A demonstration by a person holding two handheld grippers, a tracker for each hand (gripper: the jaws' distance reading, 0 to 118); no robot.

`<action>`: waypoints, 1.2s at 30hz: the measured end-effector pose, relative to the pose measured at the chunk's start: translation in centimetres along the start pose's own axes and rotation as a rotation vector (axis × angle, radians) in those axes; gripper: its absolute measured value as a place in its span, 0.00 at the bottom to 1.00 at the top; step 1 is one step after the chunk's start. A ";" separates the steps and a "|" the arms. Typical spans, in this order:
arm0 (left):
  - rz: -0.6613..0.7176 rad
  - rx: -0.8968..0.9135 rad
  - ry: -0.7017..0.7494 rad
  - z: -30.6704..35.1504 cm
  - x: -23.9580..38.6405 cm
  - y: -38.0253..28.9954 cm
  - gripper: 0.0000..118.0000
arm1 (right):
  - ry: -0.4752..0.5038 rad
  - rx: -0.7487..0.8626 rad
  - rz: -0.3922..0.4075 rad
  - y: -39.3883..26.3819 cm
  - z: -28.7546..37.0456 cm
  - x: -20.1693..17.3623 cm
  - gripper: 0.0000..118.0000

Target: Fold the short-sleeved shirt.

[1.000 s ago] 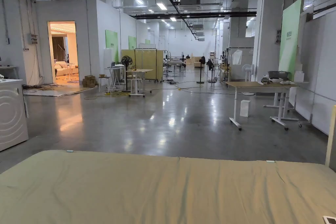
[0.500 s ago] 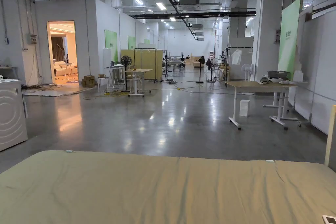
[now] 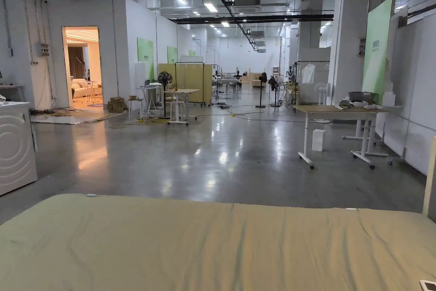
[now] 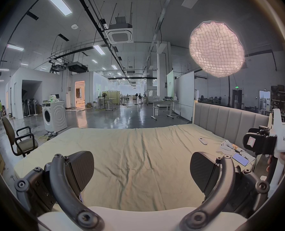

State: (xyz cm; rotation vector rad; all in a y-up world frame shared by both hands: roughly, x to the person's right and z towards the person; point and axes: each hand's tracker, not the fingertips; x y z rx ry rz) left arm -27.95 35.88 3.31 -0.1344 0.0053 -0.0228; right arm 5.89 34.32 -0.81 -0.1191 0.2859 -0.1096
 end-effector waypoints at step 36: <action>-0.007 -0.014 -0.010 0.1 0.2 -0.1 0.98 | -0.026 -0.156 -0.351 0.9 0.4 -0.9 1.00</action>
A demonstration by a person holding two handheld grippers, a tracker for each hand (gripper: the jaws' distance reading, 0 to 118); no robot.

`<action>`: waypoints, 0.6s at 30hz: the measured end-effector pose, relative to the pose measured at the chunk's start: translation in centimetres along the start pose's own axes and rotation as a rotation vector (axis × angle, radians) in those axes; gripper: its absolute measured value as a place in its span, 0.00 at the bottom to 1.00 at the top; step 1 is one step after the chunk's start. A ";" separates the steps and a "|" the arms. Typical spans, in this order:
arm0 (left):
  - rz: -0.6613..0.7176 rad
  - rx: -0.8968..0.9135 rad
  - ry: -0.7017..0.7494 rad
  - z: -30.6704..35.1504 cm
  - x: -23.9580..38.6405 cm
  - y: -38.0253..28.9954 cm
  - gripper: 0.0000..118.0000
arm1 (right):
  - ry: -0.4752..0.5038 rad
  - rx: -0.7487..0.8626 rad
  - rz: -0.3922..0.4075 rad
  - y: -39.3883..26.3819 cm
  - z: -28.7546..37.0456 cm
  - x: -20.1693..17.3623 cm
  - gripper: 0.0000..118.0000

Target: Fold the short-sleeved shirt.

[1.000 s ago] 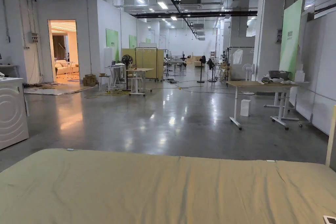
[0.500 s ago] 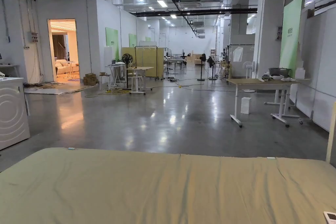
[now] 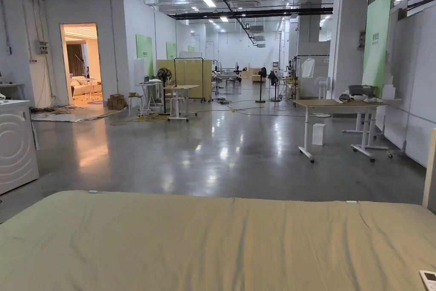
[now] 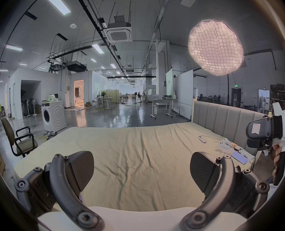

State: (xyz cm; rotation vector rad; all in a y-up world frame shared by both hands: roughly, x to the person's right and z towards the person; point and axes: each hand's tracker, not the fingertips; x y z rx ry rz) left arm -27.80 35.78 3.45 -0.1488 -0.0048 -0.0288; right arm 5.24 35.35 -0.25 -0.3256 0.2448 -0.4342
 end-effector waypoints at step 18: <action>0.022 0.022 0.008 0.2 -0.4 0.4 0.97 | 0.070 0.166 0.388 -0.5 -0.1 -0.7 1.00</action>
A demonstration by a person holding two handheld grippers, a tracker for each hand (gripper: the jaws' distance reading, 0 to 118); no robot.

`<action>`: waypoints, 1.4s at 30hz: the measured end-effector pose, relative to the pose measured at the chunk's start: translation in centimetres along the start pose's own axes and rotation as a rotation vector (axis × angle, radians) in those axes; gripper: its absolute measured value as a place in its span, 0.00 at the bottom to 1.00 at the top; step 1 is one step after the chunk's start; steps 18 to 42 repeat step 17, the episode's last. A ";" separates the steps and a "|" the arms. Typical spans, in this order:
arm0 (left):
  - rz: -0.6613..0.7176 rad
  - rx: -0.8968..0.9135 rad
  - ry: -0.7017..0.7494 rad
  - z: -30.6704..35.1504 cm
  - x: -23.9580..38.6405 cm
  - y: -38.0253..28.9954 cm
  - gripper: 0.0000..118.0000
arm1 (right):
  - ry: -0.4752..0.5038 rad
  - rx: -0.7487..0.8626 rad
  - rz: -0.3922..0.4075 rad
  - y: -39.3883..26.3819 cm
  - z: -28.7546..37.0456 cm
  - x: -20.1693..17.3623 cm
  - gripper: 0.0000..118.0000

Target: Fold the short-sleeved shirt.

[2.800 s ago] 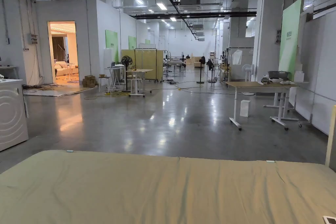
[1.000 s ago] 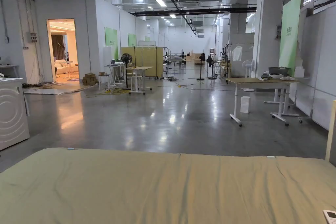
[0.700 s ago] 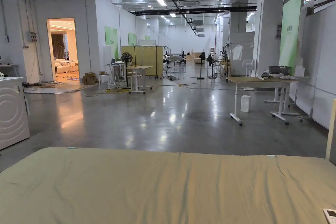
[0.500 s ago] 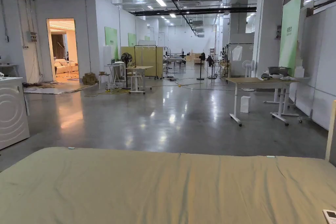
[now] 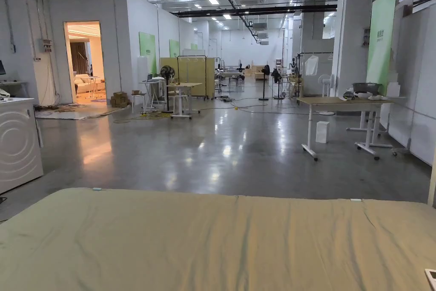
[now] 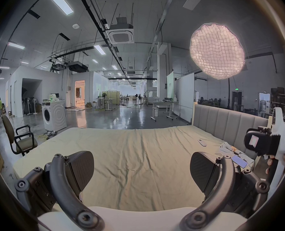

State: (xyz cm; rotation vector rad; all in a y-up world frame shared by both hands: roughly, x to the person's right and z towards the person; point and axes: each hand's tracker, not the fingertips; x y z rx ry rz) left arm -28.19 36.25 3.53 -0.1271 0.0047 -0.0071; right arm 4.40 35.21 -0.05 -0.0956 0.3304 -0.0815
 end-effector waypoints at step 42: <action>0.001 -0.013 -0.030 -0.2 0.3 -0.5 0.97 | -0.094 -0.047 0.072 -0.6 -1.2 0.0 1.00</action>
